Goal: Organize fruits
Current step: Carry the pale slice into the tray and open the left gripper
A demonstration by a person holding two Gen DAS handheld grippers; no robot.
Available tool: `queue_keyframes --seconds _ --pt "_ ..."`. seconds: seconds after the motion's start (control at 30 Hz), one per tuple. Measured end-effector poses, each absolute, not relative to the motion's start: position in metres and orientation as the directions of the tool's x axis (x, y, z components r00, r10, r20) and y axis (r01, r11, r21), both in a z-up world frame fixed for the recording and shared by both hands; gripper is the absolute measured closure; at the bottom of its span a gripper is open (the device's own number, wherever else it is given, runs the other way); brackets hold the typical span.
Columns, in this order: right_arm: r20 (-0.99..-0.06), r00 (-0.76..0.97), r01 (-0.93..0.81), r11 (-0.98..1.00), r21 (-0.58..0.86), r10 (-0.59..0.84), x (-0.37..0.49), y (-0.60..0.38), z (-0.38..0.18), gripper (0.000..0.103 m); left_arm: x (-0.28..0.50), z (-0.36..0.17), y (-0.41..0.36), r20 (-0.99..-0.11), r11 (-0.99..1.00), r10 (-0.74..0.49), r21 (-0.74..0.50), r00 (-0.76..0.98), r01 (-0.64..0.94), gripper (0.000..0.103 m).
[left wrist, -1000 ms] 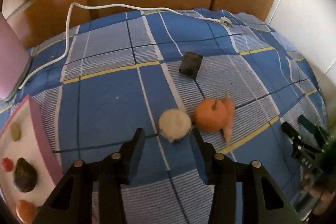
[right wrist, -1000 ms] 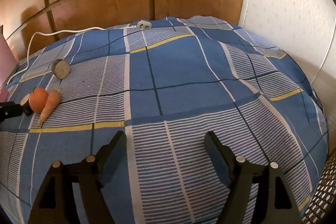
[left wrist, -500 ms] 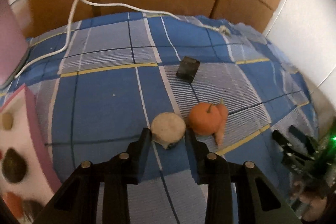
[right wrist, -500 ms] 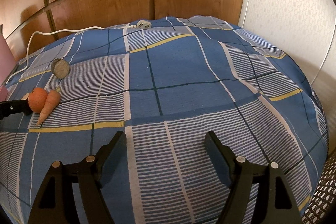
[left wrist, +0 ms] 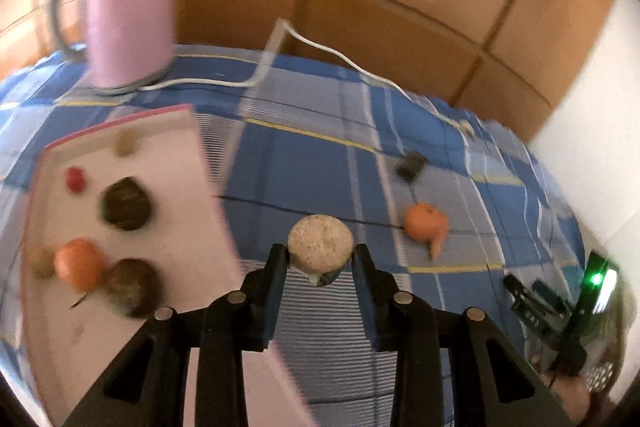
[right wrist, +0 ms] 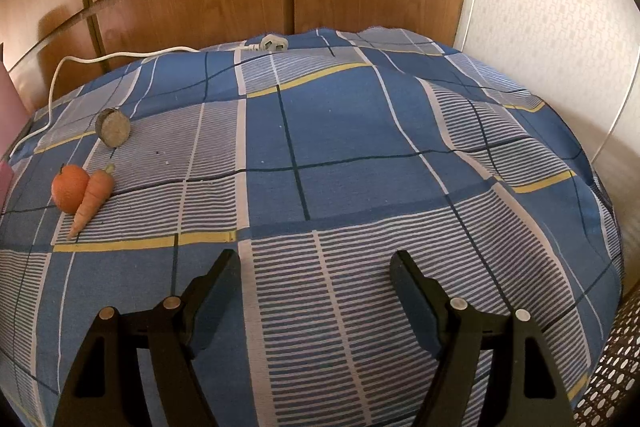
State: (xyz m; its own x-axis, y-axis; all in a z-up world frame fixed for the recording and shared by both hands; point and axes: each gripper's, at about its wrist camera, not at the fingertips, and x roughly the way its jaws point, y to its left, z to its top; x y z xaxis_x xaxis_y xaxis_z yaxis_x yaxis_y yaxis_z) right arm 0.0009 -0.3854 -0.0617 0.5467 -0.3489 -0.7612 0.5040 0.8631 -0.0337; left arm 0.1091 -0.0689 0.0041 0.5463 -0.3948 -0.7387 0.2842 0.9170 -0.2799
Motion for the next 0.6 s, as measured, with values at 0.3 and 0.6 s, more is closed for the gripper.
queue_keyframes --seconds 0.3,0.6 --pt "-0.766 0.538 0.502 0.864 -0.044 -0.351 0.003 -0.385 -0.061 0.025 0.131 0.008 0.032 -0.728 0.951 -0.251 -0.309 0.637 0.022 0.069" --pt "-0.772 0.53 0.501 0.864 -0.049 -0.352 0.004 -0.385 -0.061 0.025 0.163 -0.014 0.083 -0.769 0.957 -0.108 -0.253 0.63 -0.145 0.067"
